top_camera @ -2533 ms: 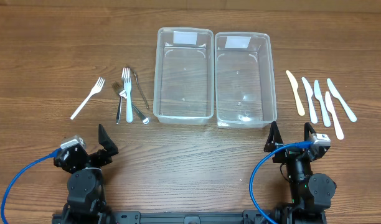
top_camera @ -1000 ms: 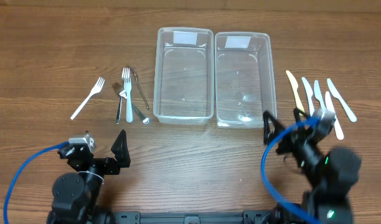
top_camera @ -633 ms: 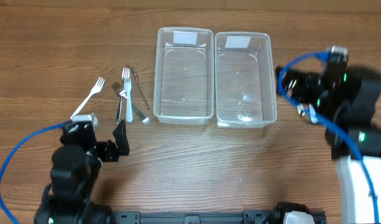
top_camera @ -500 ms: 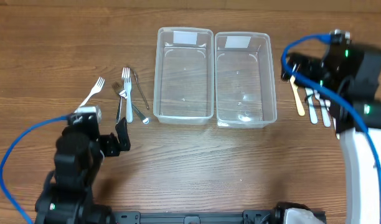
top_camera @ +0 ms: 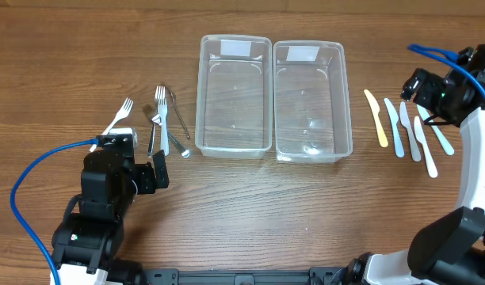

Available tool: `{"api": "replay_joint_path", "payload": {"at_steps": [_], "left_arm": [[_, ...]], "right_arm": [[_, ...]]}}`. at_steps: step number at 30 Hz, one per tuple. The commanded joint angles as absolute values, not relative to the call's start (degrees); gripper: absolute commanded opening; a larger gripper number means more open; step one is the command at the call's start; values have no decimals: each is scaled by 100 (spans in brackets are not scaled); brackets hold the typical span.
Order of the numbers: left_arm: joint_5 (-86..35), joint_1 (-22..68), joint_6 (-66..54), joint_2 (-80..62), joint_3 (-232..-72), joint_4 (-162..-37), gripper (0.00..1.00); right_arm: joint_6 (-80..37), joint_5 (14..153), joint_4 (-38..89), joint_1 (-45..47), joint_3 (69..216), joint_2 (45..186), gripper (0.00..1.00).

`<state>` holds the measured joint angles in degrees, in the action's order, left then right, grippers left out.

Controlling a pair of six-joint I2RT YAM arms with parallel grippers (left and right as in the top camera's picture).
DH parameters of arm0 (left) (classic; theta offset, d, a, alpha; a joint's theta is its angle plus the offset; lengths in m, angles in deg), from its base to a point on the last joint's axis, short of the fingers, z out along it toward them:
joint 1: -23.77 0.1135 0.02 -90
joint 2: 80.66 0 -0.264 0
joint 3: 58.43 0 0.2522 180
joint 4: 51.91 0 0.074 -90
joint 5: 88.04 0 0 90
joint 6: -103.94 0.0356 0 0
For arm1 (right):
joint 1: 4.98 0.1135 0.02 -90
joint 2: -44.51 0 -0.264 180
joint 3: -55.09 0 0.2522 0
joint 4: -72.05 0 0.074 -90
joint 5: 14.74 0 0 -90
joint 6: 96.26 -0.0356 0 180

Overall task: Pack container
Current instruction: 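Reach the right gripper to the knives and grasp the yellow knife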

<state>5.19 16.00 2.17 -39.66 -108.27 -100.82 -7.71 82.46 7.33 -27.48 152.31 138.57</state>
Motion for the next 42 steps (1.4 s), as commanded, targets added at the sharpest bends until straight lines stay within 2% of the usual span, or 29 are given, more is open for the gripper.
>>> {"api": "replay_joint_path", "payload": {"at_steps": [1, 5, 9, 15, 19, 31, 42], "left_arm": [[552, 1624, 324, -3879, -10980, -10095, 100], [536, 1624, 324, -3831, -10980, -10106, 100], [536, 1624, 324, -3783, -10980, -10139, 100], [536, 1624, 324, -3750, -10980, -10168, 100], [536, 1624, 324, -3726, -10980, -10170, 100], [536, 1624, 324, -3726, -10980, -10170, 100], [536, 1624, 324, -3726, -10980, -10170, 100]], "right_arm": [[-732, 8727, 848, -2718, 15389, 13927, 100], [-553, 8734, 1058, -2718, 15384, 13997, 100], [405, 8758, 1036, -2672, 15382, 14386, 100], [916, 8686, 1211, -2591, 15382, 15225, 100], [923, 8222, 1139, -2591, 15384, 15492, 100], [923, 8255, 1305, -2403, 15384, 15774, 100], [916, 7938, 1229, -2058, 15382, 16263, 78]]}}
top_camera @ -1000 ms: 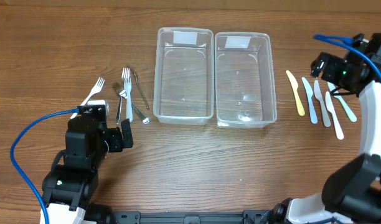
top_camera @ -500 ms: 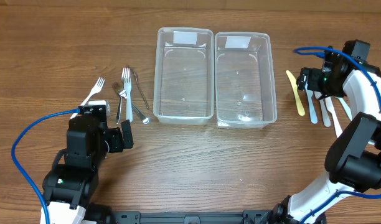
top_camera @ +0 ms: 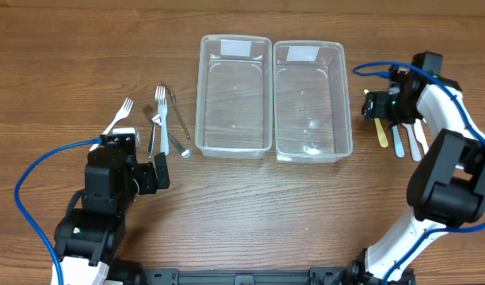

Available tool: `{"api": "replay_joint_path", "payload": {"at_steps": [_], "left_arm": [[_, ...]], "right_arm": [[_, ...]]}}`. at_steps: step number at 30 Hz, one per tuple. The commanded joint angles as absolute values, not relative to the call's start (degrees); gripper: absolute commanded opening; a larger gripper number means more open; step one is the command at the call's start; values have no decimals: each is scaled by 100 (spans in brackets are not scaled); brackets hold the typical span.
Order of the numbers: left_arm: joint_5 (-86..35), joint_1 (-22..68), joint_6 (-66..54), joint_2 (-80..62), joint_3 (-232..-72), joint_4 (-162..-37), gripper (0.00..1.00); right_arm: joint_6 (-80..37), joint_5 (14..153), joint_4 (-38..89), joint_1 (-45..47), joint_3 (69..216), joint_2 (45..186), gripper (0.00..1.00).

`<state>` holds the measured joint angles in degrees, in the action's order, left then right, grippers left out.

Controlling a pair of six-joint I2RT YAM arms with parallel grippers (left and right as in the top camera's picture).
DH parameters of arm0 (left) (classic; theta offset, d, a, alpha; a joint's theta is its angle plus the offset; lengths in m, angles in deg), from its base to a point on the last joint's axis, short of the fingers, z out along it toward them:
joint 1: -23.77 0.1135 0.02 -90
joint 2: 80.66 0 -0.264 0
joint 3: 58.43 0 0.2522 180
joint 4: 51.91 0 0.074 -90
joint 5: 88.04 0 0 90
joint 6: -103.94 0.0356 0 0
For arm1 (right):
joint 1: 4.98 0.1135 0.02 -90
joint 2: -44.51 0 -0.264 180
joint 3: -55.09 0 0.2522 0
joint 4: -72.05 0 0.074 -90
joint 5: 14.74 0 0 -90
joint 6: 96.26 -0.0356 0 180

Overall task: Pack container
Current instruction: 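Reach the right gripper to the knives and grasp the yellow knife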

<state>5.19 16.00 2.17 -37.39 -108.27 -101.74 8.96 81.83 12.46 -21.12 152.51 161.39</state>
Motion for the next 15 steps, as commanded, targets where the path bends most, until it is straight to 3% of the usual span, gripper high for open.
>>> {"api": "replay_joint_path", "payload": {"at_steps": [1, 4, 15], "left_arm": [[536, 1624, 324, -3726, -10980, -10170, 100], [536, 1624, 324, -3726, -10980, -10170, 100], [536, 1624, 324, -3726, -10980, -10170, 100]], "right_arm": [[914, 7912, 1200, -2049, 15382, 16305, 76], [850, 7833, 1170, -2047, 15382, 16370, 70], [829, 7772, 1297, -2047, 15164, 16381, 64]]}}
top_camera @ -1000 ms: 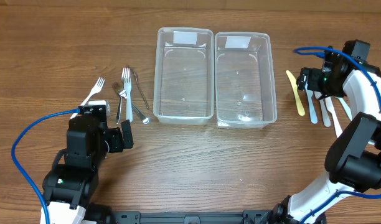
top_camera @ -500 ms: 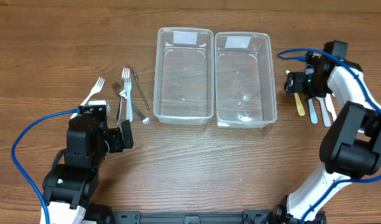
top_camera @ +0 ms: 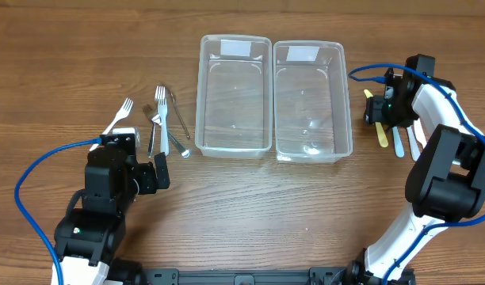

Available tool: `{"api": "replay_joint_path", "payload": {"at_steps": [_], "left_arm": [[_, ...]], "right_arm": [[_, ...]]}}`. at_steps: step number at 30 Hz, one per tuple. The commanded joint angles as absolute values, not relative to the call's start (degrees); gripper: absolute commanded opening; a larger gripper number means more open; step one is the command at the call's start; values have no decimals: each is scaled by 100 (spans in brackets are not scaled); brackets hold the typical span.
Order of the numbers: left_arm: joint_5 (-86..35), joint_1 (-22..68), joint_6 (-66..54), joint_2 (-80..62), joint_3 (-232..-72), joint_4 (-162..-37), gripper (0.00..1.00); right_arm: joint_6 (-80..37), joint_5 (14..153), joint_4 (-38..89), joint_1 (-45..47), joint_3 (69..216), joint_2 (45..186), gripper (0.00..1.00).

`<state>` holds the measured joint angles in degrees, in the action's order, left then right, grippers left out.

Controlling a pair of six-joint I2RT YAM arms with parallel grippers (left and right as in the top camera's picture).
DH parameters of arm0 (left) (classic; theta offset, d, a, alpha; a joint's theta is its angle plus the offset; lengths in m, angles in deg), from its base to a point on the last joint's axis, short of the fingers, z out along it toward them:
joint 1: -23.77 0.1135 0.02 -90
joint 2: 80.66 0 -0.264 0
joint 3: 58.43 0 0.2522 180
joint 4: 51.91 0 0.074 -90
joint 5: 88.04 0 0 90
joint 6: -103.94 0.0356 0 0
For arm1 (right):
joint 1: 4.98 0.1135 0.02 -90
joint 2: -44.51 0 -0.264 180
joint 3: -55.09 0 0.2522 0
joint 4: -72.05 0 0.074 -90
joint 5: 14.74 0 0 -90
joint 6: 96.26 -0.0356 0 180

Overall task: Pack container
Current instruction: 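Reach the right gripper to the knives and grasp the yellow knife, then carry the yellow knife into the right container and release it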

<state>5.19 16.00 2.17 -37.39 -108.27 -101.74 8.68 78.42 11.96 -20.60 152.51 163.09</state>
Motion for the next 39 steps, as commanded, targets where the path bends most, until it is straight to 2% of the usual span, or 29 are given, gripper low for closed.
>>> {"api": "replay_joint_path", "payload": {"at_steps": [1, 5, 10, 12, 15, 18, 23, 26, 29, 31, 39], "left_arm": [[536, 1624, 324, -3726, -10980, -10170, 100], [536, 1624, 324, -3726, -10980, -10170, 100], [536, 1624, 324, -3726, -10980, -10170, 100], [536, 1624, 324, -3726, -10980, -10170, 100], [536, 1624, 324, -3726, -10980, -10170, 100], [536, 1624, 324, -3726, -10980, -10170, 100], [536, 1624, 324, -3726, -10980, -10170, 100], [536, 1624, 324, -3726, -10980, -10170, 100], [536, 1624, 324, -3726, -10980, -10170, 100], [536, 1624, 324, -3726, -10980, -10170, 100], [536, 1624, 324, -3726, -10980, -10170, 100]], "right_arm": [[831, 7772, 1307, -2047, 15135, 16381, 63], [831, 7770, 1321, -2047, 15024, 16383, 57], [831, 7768, 1321, -2047, 14980, 16410, 56], [831, 7768, 1303, -2047, 14980, 16412, 53], [831, 7765, 1268, -2047, 14980, 16412, 44], [831, 7744, 1207, -2047, 14980, 16412, 41], [527, 7376, 1065, -2047, 14980, 16412, 26], [413, 7346, 986, -2047, 14980, 16412, 22], [372, 7331, 907, -2047, 14980, 16412, 14], [234, 7252, 870, -2047, 14980, 16412, 5], [92, 7188, 737, -2047, 15013, 16410, 4]]}}
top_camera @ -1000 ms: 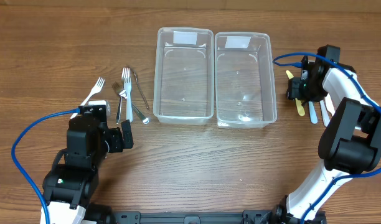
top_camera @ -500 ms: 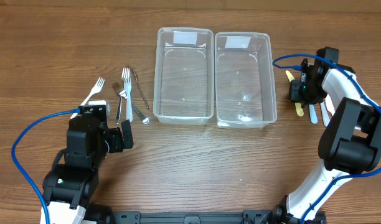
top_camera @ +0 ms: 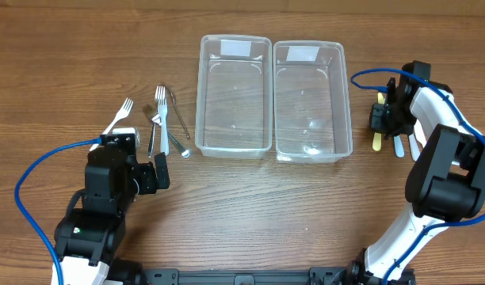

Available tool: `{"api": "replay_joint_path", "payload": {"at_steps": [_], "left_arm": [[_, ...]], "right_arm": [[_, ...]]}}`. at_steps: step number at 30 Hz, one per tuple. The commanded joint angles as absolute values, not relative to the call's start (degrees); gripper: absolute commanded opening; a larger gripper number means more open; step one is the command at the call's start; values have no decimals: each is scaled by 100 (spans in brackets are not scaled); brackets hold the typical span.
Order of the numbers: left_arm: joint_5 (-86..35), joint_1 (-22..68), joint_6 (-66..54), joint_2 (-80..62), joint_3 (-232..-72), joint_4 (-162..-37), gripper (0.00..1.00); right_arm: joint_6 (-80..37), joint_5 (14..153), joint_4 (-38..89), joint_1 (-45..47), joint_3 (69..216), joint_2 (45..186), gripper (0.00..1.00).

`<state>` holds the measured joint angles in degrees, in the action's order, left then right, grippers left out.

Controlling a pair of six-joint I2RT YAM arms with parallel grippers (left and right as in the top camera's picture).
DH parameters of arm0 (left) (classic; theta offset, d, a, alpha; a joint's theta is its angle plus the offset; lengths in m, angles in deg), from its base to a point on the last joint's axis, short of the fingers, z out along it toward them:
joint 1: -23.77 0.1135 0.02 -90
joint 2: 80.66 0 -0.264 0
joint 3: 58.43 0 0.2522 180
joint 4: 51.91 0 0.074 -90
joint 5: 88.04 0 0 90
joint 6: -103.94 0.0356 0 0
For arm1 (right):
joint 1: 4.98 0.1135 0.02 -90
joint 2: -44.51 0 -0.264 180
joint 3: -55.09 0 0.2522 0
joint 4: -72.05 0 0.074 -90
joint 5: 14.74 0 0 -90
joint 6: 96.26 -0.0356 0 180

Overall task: Pack container
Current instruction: 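Carry the yellow knife into the right container and release it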

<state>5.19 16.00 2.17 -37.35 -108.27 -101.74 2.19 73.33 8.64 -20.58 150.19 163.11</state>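
Two clear, empty containers stand side by side at the table's middle, the left container (top_camera: pixel 234 95) and the right container (top_camera: pixel 310 99). Right of them lie plastic knives: a yellow knife, only its near end (top_camera: pixel 376 143) showing, a light blue knife (top_camera: pixel 399 146) and a white knife (top_camera: pixel 415 147). My right gripper (top_camera: pixel 379 119) is low over the yellow knife and covers most of it; its jaws are hidden from this view. Left of the containers lie a white plastic fork (top_camera: pixel 120 114) and several metal forks (top_camera: pixel 162 119). My left gripper (top_camera: pixel 158 174) hovers open near the forks, holding nothing.
The wooden table (top_camera: pixel 250 214) carries both arms' bases at its front corners. Blue cables loop from each arm. The right arm's white links (top_camera: pixel 444 134) lie over the far knives, hiding part of that row.
My right gripper has shifted slightly toward me along the yellow knife and sits lower on it. The left arm, forks and containers are unchanged.
At first my right gripper was up at the far right, beyond the knife row, with all knives showing. Then it stood over the yellow knife's far end beside the right container. It has since settled further down onto that knife. The left arm never moved.
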Motion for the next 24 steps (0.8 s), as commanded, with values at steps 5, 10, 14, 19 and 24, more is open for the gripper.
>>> {"api": "replay_joint_path", "payload": {"at_steps": [5, 10, 14, 19, 24], "left_arm": [[536, 1624, 324, -3726, -10980, -10170, 100], [536, 1624, 324, -3726, -10980, -10176, 100], [536, 1624, 324, -3726, -10980, -10181, 100], [536, 1624, 324, -3726, -10980, -10183, 100], [536, 1624, 324, -3726, -10980, -10185, 100]], "right_arm": [[-207, 7188, 532, -2047, 15310, 16351, 4], [-376, 7193, 322, -2031, 15743, 16023, 4], [-529, 7514, 215, -1929, 16156, 15350, 4], [-529, 7912, 230, -1520, 16261, 14517, 4], [-529, 8139, 258, -853, 16259, 14091, 4]]}}
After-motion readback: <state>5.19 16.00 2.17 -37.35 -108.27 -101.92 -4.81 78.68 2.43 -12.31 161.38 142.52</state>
